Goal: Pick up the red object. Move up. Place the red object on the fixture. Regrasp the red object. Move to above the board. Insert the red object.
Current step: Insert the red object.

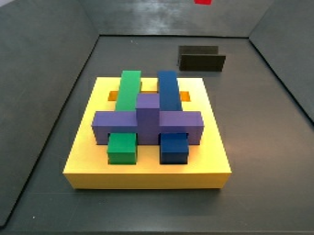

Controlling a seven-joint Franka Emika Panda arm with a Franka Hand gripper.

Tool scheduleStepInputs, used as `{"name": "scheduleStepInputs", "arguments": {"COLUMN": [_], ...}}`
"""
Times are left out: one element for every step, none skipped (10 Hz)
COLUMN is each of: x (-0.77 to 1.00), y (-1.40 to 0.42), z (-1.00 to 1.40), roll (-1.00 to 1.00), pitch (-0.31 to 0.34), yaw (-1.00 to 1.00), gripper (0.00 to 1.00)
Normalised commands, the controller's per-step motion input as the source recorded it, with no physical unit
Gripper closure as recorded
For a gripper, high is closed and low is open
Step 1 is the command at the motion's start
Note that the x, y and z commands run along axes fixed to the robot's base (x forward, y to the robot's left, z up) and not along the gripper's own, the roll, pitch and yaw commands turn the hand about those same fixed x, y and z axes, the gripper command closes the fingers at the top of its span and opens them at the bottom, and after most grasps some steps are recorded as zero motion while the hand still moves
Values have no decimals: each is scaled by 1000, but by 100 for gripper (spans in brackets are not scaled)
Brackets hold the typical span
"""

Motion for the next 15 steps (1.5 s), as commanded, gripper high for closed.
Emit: {"name": "scheduleStepInputs", "arguments": {"x": [0, 0, 0, 0, 0, 0, 0, 0, 0, 0, 0, 0, 0, 0, 0], "y": [0, 0, 0, 0, 0, 3, 3, 0, 0, 0, 0, 0, 0, 0, 0], "z": [-6, 0, 0, 0, 0, 0, 0, 0, 0, 0, 0, 0, 0, 0, 0], "roll": [-56, -57, -56, -50, -41, -39, -41, -44, -44, -44, -44, -44, -44, -44, -47], "pitch": [0, 0, 0, 0, 0, 0, 0, 0, 0, 0, 0, 0, 0, 0, 0], "yaw": [0, 0, 0, 0, 0, 0, 0, 0, 0, 0, 0, 0, 0, 0, 0], "gripper": [100, 100, 100, 100, 100, 100, 100, 100, 100, 100, 100, 100, 100, 100, 100]}}
